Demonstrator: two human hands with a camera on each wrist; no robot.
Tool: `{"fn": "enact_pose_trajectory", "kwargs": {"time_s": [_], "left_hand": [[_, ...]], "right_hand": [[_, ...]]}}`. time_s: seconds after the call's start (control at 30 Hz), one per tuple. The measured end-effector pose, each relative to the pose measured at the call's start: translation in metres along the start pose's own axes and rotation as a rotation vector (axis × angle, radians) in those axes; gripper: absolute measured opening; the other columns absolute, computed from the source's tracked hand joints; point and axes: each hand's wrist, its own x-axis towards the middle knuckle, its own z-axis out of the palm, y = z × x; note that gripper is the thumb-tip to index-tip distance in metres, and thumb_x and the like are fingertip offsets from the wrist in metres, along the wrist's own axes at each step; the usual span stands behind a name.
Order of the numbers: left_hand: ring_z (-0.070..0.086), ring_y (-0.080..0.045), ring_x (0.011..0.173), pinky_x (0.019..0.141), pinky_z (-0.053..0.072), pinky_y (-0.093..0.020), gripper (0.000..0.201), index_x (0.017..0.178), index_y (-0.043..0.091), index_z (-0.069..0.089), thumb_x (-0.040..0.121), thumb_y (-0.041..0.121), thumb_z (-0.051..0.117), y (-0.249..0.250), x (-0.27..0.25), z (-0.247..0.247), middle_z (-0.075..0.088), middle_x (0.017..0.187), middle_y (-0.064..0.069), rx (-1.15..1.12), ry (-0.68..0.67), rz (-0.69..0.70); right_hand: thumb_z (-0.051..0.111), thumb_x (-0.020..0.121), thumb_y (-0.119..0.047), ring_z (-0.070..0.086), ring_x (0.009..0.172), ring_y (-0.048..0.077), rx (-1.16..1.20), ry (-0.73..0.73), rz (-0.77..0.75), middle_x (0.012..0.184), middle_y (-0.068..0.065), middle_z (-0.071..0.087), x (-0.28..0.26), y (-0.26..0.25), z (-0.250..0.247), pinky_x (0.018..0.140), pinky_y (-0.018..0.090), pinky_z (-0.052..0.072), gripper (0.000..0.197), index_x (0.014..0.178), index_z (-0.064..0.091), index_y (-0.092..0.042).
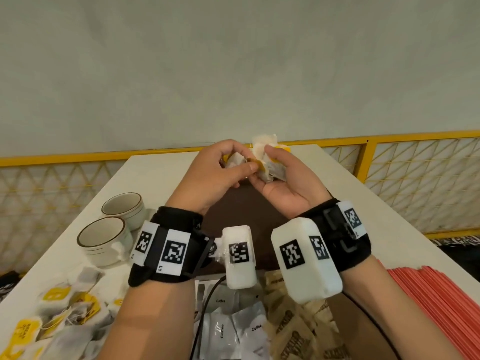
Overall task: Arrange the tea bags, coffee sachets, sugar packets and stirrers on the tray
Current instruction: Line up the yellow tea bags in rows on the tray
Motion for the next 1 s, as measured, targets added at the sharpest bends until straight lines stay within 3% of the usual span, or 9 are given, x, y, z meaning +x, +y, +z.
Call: {"fn": "enact_pose_trajectory", "kwargs": {"time_s": [0.13, 0.27, 0.37, 0.43, 0.57, 0.67, 0.8, 0.9, 1.0], "left_hand": [[0.052, -0.002, 0.054, 0.05, 0.046, -0.019, 0.01, 0.078, 0.019, 0.063, 0.086, 0.014, 0.068, -0.001, -0.005, -0.008, 0.055, 0.058, 0.012, 0.019, 0.017, 0.007], [0.055, -0.005, 0.054, 0.048, 0.044, -0.018, 0.013, 0.078, 0.017, 0.062, 0.088, 0.01, 0.064, -0.004, -0.008, -0.018, 0.057, 0.058, 0.009, -0.071, 0.038, -0.083], [0.055, -0.007, 0.054, 0.047, 0.044, -0.018, 0.013, 0.079, 0.014, 0.062, 0.089, 0.007, 0.062, -0.003, -0.009, -0.025, 0.06, 0.06, 0.006, -0.173, 0.049, -0.112], [0.055, -0.006, 0.053, 0.047, 0.044, -0.018, 0.013, 0.079, 0.012, 0.061, 0.09, 0.004, 0.06, -0.003, -0.01, -0.026, 0.061, 0.058, 0.007, -0.217, 0.031, -0.131], [0.056, -0.005, 0.052, 0.046, 0.045, -0.017, 0.014, 0.077, 0.012, 0.06, 0.089, 0.004, 0.06, -0.003, -0.012, -0.025, 0.062, 0.059, 0.006, -0.222, -0.033, -0.165], [0.057, -0.006, 0.054, 0.048, 0.045, -0.017, 0.013, 0.077, 0.013, 0.062, 0.088, 0.006, 0.061, -0.001, -0.014, -0.028, 0.064, 0.063, 0.004, -0.217, -0.076, -0.172], [0.058, -0.008, 0.054, 0.049, 0.047, -0.018, 0.012, 0.078, 0.012, 0.063, 0.089, 0.007, 0.062, -0.001, -0.014, -0.031, 0.063, 0.066, -0.001, -0.185, -0.053, -0.171], [0.059, -0.01, 0.056, 0.051, 0.047, -0.02, 0.012, 0.077, 0.014, 0.063, 0.089, 0.01, 0.063, -0.003, -0.013, -0.031, 0.062, 0.067, -0.005, -0.125, -0.047, -0.173], [0.058, -0.009, 0.056, 0.051, 0.047, -0.02, 0.012, 0.077, 0.014, 0.064, 0.088, 0.011, 0.063, -0.002, -0.013, -0.029, 0.063, 0.064, -0.005, -0.111, -0.045, -0.174]], "right_hand": [[0.055, 0.093, -0.009, 0.065, 0.086, 0.028, -0.077, 0.0, 0.029, 0.112, 0.019, 0.062, -0.002, 0.004, -0.005, 0.072, 0.041, 0.057, 0.028, 0.12, 0.051, -0.006], [0.059, 0.09, -0.011, 0.067, 0.086, 0.03, -0.041, 0.038, -0.001, 0.115, 0.019, 0.061, 0.002, -0.003, -0.014, 0.069, 0.043, 0.058, 0.046, 0.134, 0.046, -0.006], [0.062, 0.089, -0.01, 0.065, 0.067, 0.018, 0.0, 0.096, 0.002, 0.084, 0.01, 0.06, 0.003, -0.005, -0.013, 0.055, 0.036, 0.058, 0.027, 0.115, 0.055, -0.007], [0.063, 0.088, -0.01, 0.059, 0.069, 0.015, 0.048, 0.136, 0.043, 0.077, 0.008, 0.059, 0.004, -0.001, -0.01, 0.056, 0.031, 0.059, 0.015, 0.102, 0.059, -0.005], [0.061, 0.09, -0.013, 0.064, 0.091, 0.022, -0.009, 0.093, 0.087, 0.113, 0.013, 0.066, 0.003, 0.015, -0.009, 0.062, 0.033, 0.06, 0.031, 0.119, 0.057, -0.005], [0.06, 0.09, -0.017, 0.067, 0.082, 0.022, -0.233, -0.017, -0.017, 0.101, 0.013, 0.067, -0.002, 0.011, -0.006, 0.062, 0.032, 0.059, 0.025, 0.112, 0.058, -0.006], [0.064, 0.083, -0.016, 0.063, 0.072, 0.013, -0.43, -0.094, -0.221, 0.081, 0.003, 0.064, -0.011, -0.007, -0.002, 0.059, 0.025, 0.055, 0.01, 0.091, 0.059, -0.011], [0.063, 0.078, -0.013, 0.062, 0.07, 0.009, -0.53, -0.182, -0.294, 0.076, -0.002, 0.064, -0.023, -0.019, 0.0, 0.058, 0.02, 0.052, 0.012, 0.089, 0.062, -0.011], [0.063, 0.081, -0.008, 0.063, 0.07, 0.009, -0.666, -0.215, -0.323, 0.074, -0.003, 0.065, -0.031, -0.023, 0.0, 0.055, 0.021, 0.052, 0.007, 0.088, 0.06, -0.008]]}}
